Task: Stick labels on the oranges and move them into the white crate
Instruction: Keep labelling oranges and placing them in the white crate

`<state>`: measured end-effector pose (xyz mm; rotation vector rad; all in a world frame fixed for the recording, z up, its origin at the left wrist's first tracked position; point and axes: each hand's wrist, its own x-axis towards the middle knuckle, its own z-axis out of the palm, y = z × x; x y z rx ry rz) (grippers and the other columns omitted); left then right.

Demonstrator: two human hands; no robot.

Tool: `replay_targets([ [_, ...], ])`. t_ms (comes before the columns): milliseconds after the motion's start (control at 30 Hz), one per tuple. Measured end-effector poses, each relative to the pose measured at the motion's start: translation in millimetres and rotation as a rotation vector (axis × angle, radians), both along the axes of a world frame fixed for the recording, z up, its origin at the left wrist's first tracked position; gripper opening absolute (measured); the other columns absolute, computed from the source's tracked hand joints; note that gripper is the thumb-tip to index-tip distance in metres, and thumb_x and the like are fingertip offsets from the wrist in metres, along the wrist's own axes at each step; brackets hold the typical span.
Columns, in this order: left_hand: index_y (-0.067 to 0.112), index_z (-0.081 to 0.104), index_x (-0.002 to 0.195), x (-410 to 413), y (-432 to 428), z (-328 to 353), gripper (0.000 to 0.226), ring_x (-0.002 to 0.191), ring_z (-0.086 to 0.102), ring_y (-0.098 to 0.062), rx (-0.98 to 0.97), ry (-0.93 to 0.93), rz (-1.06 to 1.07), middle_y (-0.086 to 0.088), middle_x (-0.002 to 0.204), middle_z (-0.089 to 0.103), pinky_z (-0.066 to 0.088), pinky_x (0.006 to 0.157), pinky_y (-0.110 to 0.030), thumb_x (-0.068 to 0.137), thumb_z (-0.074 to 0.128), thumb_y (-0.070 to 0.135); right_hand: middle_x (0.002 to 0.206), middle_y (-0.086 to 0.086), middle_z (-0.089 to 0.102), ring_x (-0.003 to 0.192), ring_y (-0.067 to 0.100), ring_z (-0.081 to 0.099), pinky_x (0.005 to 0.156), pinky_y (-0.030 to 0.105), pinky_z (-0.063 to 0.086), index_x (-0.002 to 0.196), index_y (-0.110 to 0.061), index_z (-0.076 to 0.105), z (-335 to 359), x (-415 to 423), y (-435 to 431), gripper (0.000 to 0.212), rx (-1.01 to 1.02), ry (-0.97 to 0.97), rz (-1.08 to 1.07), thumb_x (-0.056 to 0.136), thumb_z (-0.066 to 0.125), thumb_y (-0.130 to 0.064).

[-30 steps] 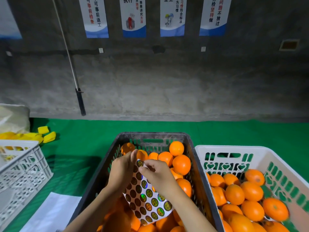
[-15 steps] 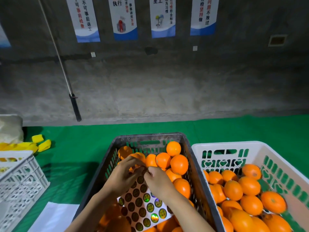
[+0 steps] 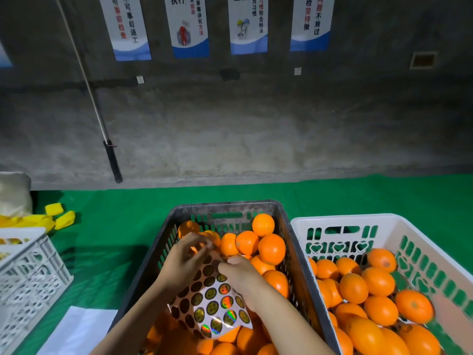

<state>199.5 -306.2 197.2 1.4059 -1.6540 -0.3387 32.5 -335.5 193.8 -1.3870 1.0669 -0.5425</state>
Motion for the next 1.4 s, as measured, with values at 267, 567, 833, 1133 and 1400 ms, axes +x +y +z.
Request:
replay_targets([
  [267, 0.036, 0.07, 0.086, 17.8, -5.0, -5.0, 0.015, 0.075, 0.066, 0.003, 0.009, 0.168, 0.306, 0.016, 0.08, 0.072, 0.045, 0.058, -0.012, 0.092, 0.068, 0.023, 0.066, 0.004, 0.041, 0.056, 0.016, 0.036, 0.048, 0.024, 0.03, 0.076, -0.017, 0.045, 13.1, -16.6, -8.7, 0.032, -0.401, -0.25, -0.779, 0.107, 0.041, -0.025],
  [567, 0.05, 0.069, 0.086, 19.5, -8.9, -21.9, 0.005, 0.085, 0.059, 0.013, 0.51, -0.552, -0.056, 0.034, 0.089, 0.064, 0.05, 0.081, -0.016, 0.086, 0.067, 0.046, 0.075, -0.003, 0.057, 0.063, -0.01, 0.054, 0.05, 0.009, 0.042, 0.096, -0.012, 0.055, 9.5, -16.0, -11.5, 0.023, -0.471, -0.232, -0.83, 0.107, 0.039, -0.023],
  [833, 0.04, 0.071, 0.1, 21.2, -6.4, -27.8, 0.022, 0.089, 0.058, 0.009, 0.414, -0.73, -0.07, 0.028, 0.097, 0.068, 0.045, 0.084, -0.014, 0.085, 0.06, 0.052, 0.063, 0.0, 0.042, 0.053, 0.008, 0.035, 0.05, 0.03, 0.033, 0.079, -0.017, 0.046, 7.6, -9.0, -7.4, 0.03, -0.485, -0.198, -0.74, 0.107, 0.037, -0.025],
  [1133, 0.039, 0.068, 0.11, 15.4, -5.0, -28.2, 0.026, 0.099, 0.059, 0.002, 0.477, -0.731, 0.016, 0.022, 0.11, 0.066, 0.051, 0.089, -0.022, 0.087, 0.065, 0.052, 0.066, 0.006, 0.049, 0.058, 0.015, 0.041, 0.054, 0.034, 0.036, 0.084, -0.009, 0.051, 8.9, -8.7, -6.6, 0.03, -0.452, -0.195, -0.689, 0.107, 0.038, -0.023],
  [1400, 0.041, 0.064, 0.118, 6.0, -3.8, -30.5, 0.05, 0.11, 0.052, -0.008, 0.433, -0.858, 0.184, 0.017, 0.114, 0.063, 0.043, 0.097, -0.033, 0.079, 0.059, 0.072, 0.065, 0.004, 0.051, 0.057, 0.013, 0.043, 0.053, 0.035, 0.037, 0.082, -0.012, 0.051, 7.3, -9.1, -7.0, 0.03, -0.444, -0.201, -0.691, 0.107, 0.038, -0.024],
])
